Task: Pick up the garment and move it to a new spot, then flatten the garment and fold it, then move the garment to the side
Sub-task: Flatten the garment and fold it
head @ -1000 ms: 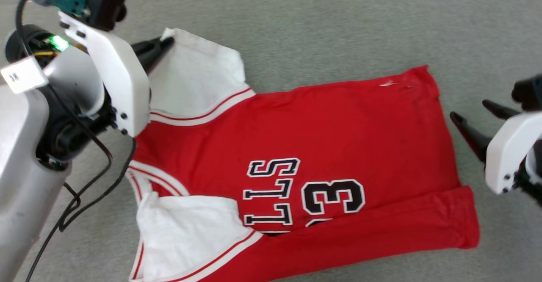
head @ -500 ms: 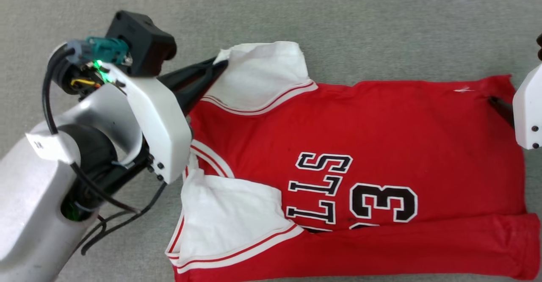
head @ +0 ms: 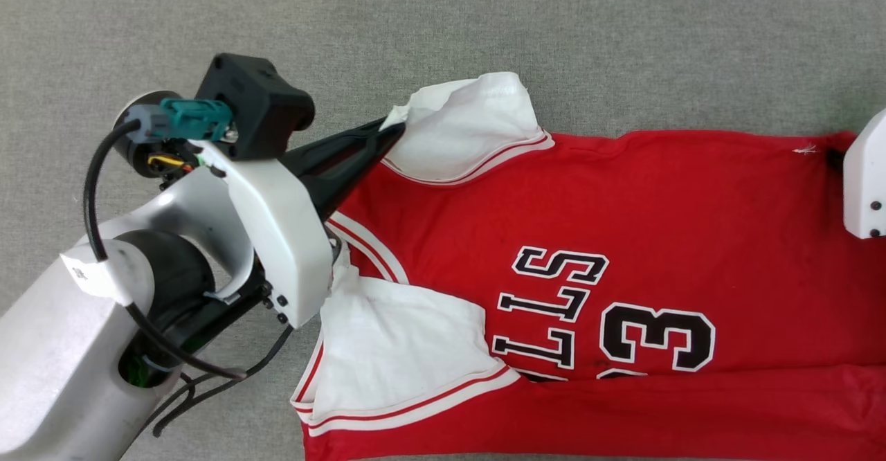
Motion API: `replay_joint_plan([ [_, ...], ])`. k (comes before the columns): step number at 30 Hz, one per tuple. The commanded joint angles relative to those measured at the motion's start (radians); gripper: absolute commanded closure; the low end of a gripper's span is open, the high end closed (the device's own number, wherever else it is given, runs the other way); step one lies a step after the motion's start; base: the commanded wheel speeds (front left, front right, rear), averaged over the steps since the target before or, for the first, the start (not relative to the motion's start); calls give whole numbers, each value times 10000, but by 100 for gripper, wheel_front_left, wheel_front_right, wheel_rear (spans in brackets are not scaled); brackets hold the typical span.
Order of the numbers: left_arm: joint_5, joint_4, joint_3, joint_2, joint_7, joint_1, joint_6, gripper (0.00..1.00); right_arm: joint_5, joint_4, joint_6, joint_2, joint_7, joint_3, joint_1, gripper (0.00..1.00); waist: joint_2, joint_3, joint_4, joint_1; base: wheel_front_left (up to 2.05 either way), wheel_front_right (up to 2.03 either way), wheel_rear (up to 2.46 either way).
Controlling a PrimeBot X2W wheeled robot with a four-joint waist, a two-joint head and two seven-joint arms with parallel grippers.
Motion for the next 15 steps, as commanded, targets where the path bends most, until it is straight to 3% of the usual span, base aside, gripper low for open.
replay_joint_plan([
  [1, -4, 72, 68, 38, -81, 131, 1, 100, 130, 376, 20, 238, -58, 168, 492, 100, 0, -79, -24, 1, 0, 0, 0],
  [8, -203, 564, 455, 287, -703, 974, 230, 100, 799, -130, 8, 228, -1245, -415, 623, 100, 0, -1040, -380, 1, 0, 0, 0],
  [15, -548, 410, 708, 620, -1136, 2366, 559, 100, 1329, -1194, 9, 105, -1803, -899, 2062, 100, 0, -1954, -583, 1, 0, 0, 0],
])
